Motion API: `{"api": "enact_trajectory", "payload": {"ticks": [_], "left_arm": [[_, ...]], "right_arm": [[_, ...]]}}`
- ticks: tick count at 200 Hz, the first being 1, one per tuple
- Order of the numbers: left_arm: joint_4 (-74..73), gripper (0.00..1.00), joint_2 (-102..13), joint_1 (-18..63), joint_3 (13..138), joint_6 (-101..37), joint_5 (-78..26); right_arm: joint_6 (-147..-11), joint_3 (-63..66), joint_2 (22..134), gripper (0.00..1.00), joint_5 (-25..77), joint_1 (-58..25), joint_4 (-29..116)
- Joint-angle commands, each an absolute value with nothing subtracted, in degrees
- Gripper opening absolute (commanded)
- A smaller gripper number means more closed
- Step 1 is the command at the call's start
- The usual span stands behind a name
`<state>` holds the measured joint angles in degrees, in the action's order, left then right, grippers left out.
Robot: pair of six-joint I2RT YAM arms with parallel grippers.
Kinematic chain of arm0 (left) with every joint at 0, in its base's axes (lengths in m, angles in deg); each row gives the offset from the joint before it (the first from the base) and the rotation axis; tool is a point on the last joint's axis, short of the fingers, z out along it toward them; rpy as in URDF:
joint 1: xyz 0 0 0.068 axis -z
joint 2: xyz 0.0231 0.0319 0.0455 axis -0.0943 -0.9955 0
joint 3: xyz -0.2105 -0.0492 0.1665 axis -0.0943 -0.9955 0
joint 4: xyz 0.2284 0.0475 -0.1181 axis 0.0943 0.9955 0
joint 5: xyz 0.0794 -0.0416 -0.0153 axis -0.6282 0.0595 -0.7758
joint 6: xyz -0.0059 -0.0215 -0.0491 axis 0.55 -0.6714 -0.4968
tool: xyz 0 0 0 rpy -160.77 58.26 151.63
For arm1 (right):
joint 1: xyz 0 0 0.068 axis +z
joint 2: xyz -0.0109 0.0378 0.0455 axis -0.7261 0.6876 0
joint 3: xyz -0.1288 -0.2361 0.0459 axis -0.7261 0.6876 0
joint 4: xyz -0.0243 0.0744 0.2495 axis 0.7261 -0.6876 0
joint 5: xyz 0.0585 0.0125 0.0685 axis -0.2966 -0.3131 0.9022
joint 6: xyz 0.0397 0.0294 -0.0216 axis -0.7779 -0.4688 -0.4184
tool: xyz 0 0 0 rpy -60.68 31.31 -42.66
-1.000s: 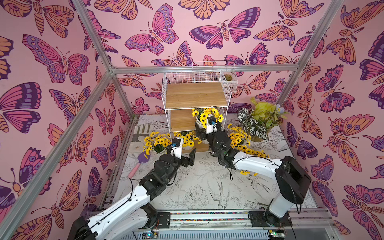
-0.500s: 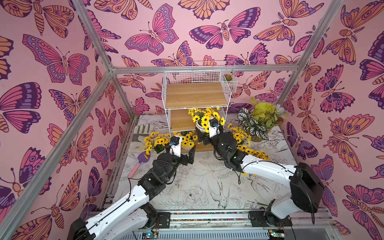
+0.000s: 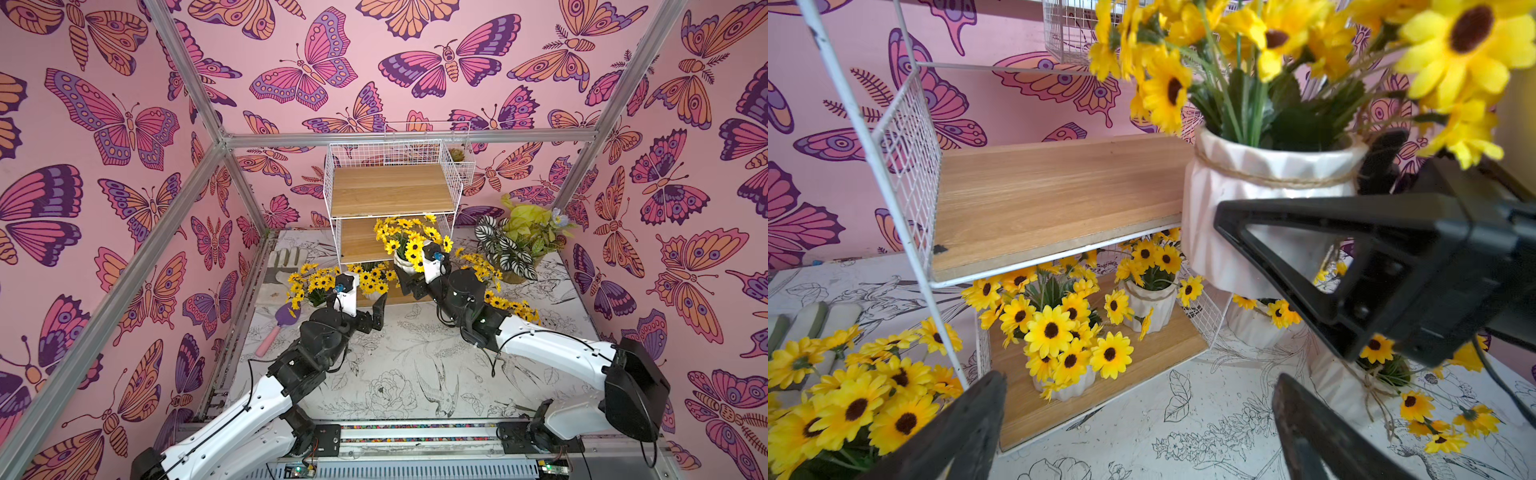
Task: Take the sunflower pots off the shelves
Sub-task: Pick up the sunflower pot from the shelf.
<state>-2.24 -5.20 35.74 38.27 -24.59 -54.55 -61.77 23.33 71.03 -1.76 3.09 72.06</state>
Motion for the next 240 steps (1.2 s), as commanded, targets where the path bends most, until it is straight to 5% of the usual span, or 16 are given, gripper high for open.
{"api": "enact_trajectory", "payload": {"ticks": [1, 144, 240], "left_arm": [[2.61, 0.99, -2.66, 35.20, 39.30, -25.33, -56.08], [19.67, 0.99, 7.14, 35.20, 42.12, -30.08, -54.58], [28.31, 0.99, 13.69, 35.23, 43.79, -32.49, -54.81]], "right_arm": [[-63.16, 23.18, 66.67, 0.41, 1.22, 3.70, 74.15], [-68.95, 29.32, 69.18, 0.41, 7.14, 9.14, 76.35], [-72.45, 27.47, 86.70, 0.41, 7.11, 14.13, 90.22]]}}
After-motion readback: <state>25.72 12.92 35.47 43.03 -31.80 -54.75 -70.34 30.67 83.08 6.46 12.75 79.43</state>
